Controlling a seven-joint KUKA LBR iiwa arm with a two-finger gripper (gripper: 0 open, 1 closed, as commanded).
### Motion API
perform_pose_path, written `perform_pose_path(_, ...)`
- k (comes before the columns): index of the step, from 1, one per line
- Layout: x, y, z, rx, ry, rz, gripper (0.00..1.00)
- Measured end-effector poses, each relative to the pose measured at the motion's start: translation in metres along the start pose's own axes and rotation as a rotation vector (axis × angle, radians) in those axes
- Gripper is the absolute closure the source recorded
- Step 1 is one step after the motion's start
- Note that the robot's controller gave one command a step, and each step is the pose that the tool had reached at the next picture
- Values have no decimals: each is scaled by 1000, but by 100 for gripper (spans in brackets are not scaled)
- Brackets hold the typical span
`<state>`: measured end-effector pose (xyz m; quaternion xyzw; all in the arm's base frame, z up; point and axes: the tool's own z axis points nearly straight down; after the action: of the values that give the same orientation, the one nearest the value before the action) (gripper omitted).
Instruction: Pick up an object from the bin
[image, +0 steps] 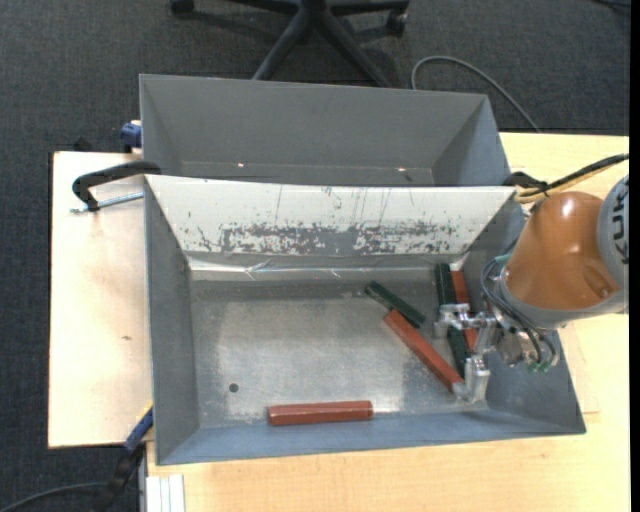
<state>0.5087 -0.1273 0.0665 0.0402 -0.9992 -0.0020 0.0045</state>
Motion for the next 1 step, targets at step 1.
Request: perform_pose_path(1,-2,44,-4,1,-9,127,0)
